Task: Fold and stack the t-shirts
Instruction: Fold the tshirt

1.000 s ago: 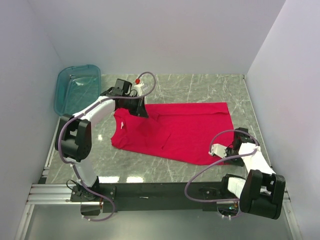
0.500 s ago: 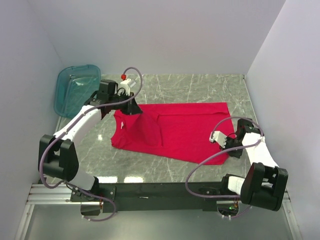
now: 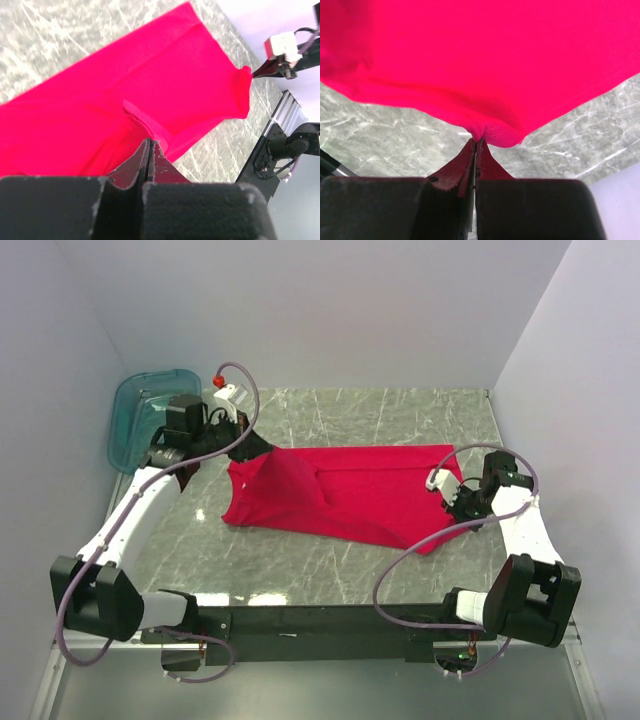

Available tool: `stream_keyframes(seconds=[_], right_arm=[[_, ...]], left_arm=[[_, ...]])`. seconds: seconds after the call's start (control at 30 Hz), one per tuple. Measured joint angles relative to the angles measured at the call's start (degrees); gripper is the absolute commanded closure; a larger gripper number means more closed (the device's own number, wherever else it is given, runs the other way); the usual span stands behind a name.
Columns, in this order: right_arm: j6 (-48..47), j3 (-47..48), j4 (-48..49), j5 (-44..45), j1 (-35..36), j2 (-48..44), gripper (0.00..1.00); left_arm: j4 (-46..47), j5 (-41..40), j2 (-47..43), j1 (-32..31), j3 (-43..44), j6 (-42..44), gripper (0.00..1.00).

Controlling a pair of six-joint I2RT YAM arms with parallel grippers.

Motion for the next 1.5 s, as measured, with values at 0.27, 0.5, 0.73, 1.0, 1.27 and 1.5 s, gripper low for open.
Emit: stream_keyframes(seconds=[0.27,0.5,0.73,1.0,1.27,1.5], right_arm=[[2.9,1.2,0.4,-0.6,0.0,2.5,1.0],[6.2,1.2,2.5,-0.5,0.0,3.8,1.0],[9.7,1.2,5.7,-0.6,-0.2,3.8,1.0],[13.4,1.2,9.0,-0.2,-0.4,5.4,1.0],[17.2,1.2,12.7,1.7,-0.5,8.0,1.0],[20.5,2.1,14.7,3.8,-1.0,10.2,1.0]], left_arm=[[0.9,0.2,-2.5,1.1,0.0,-0.4,0.99],[0.2,0.0,-4.9,2.5,-1.9,-0.5,0.99],[-0.9,-0.4,-9.6,2.8,-6.7,-0.9,0.99],[-2.6,-3.6,-12.0,3.3,-10.0,-0.9,0.99],[-2.8,-7.2,-13.0,4.5,-10.8,-0.9,0.99],[-2.3,-8.2,-9.4,5.1,-10.2,-0.9,0.99]])
